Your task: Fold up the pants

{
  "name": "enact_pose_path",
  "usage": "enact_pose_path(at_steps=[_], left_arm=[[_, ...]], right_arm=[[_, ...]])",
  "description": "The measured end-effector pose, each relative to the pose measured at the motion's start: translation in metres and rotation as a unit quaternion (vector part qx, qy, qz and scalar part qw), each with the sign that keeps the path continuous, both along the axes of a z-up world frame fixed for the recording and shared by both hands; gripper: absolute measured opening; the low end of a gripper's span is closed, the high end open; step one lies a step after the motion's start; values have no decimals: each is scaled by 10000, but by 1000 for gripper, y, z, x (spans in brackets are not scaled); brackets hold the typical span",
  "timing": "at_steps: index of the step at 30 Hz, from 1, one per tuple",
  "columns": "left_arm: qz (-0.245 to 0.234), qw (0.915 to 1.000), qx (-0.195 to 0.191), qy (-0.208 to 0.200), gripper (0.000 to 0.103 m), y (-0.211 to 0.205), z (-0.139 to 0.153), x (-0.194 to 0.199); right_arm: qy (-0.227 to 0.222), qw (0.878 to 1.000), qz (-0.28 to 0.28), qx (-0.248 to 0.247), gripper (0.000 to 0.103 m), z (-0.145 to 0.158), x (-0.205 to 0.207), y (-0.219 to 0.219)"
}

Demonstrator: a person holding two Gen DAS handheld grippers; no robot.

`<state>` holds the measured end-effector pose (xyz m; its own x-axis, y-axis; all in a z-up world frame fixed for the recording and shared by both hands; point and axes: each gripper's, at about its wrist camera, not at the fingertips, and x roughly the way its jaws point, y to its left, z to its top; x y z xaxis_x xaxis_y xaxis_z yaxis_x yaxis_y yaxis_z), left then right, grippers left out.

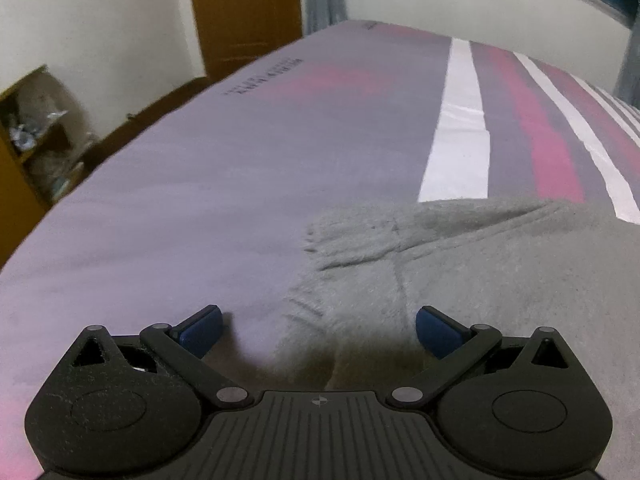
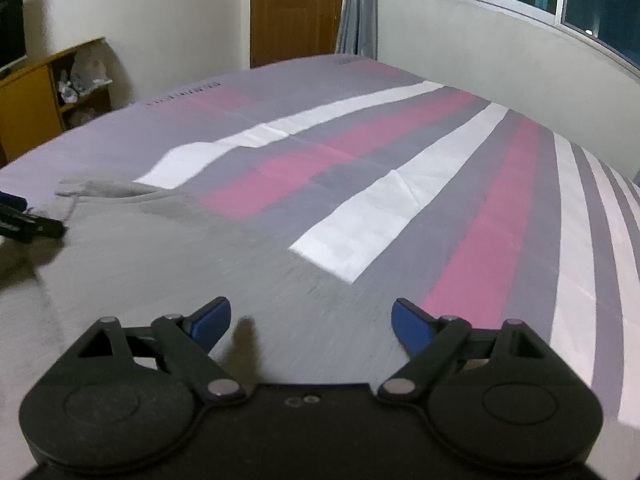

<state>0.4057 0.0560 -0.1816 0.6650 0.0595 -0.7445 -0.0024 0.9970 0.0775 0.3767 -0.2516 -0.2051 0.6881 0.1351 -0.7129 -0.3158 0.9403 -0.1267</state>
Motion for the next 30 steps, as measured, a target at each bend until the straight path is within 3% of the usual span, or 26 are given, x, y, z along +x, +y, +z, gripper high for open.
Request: enact_pose_path(at_steps=[2, 6, 9, 10, 13, 14, 19, 23, 27, 30], left_arm=[[-63, 10000, -3, 5, 103, -3, -3, 6], [-182, 9992, -367, -2, 75, -3, -5, 10], [-242, 9993, -278, -53, 68, -9, -5, 6], [-243, 9993, -290, -76, 65, -7, -5, 4], [-282, 9988, -304, -248, 48, -2, 3, -6], [-251, 9989, -187, -350, 26, -4, 7, -12], [-233, 9971, -266, -674, 20, 9, 31, -48], [-342, 9950, -413, -848, 19, 14, 54, -100], [-355, 9949, -540, -780, 18, 31, 65, -161], [-300, 9970, -575, -431, 18, 41, 57, -196]], right_arm=[[85, 9999, 8, -69, 87, -6, 12, 0], [301, 9994, 149, 54, 83, -16, 28, 0], [424, 9983, 325, 247, 55, -15, 28, 3], [459, 9976, 396, 337, 25, -13, 26, 4], [405, 9975, 470, 329, 12, -4, 15, 9], [332, 9976, 528, 290, 9, 1, 8, 10], [-334, 9958, 769, 372, 7, 49, -62, 14], [-641, 9917, 1078, 271, 6, 75, -147, 23], [-374, 9922, 1046, 569, 6, 65, -229, 26], [-43, 9939, 872, 669, 7, 38, -268, 30]])
